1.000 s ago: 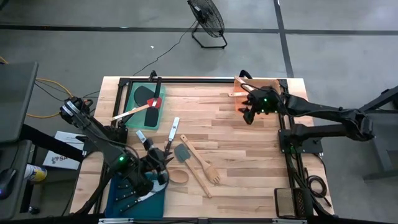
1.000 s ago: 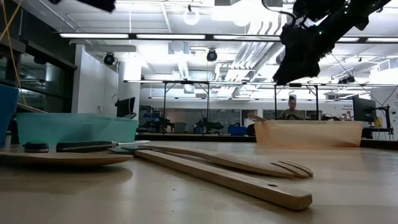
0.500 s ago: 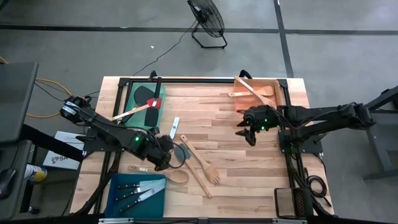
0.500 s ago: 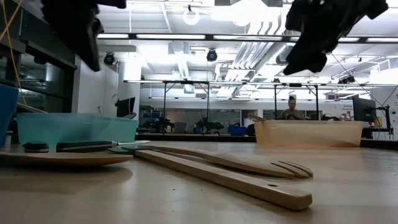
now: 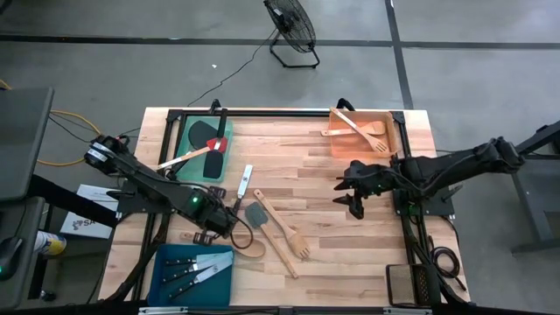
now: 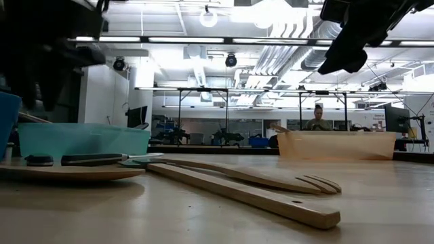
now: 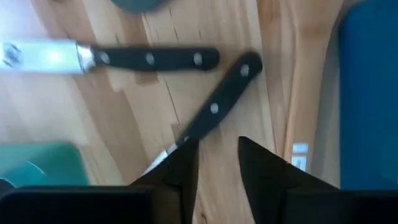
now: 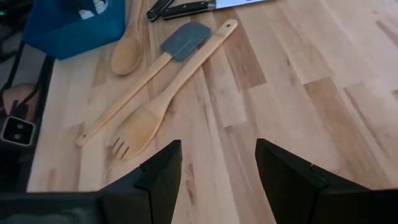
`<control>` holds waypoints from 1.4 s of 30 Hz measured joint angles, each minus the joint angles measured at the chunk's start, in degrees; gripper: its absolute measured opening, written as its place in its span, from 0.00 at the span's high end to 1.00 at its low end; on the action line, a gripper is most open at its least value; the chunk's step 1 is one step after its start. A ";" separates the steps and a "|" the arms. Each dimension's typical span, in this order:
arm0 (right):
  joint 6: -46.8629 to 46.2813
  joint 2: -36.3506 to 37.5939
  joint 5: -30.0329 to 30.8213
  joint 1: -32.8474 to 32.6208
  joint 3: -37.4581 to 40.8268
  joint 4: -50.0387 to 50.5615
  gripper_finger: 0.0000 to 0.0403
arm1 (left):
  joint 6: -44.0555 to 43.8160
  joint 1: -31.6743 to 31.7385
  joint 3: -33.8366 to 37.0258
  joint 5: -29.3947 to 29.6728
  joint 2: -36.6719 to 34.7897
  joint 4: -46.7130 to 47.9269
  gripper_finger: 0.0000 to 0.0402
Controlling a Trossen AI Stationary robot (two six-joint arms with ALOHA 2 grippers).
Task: Pick & Place Kitchen Items
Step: Put the black knife into the blue bin
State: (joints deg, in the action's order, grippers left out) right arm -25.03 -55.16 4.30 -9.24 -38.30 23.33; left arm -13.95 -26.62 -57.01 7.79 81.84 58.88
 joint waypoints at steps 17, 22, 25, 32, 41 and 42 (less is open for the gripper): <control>-5.16 0.00 0.76 -4.18 0.00 0.00 0.51 | 11.33 0.03 10.11 1.96 0.01 -4.52 0.39; -5.32 0.00 0.76 -5.45 0.00 0.00 0.51 | 12.79 0.03 11.68 3.60 0.02 -6.64 0.39; -6.33 0.00 1.65 -5.90 0.00 0.00 0.51 | 12.84 0.04 11.98 5.29 0.02 -7.50 0.39; -6.85 0.00 1.85 -6.16 0.00 0.00 0.51 | 16.94 2.95 14.89 3.48 0.02 -13.97 0.39; -6.71 0.00 1.78 -6.16 0.00 0.00 0.51 | 18.98 8.34 18.35 -3.01 -0.19 -18.39 0.44; -6.71 0.00 1.78 -6.16 0.00 0.00 0.51 | 19.69 8.82 18.57 -3.94 -0.20 -18.70 0.46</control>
State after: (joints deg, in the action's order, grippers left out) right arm -31.75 -55.16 6.09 -15.40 -38.30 23.33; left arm 5.74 -17.80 -38.44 3.85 81.65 40.18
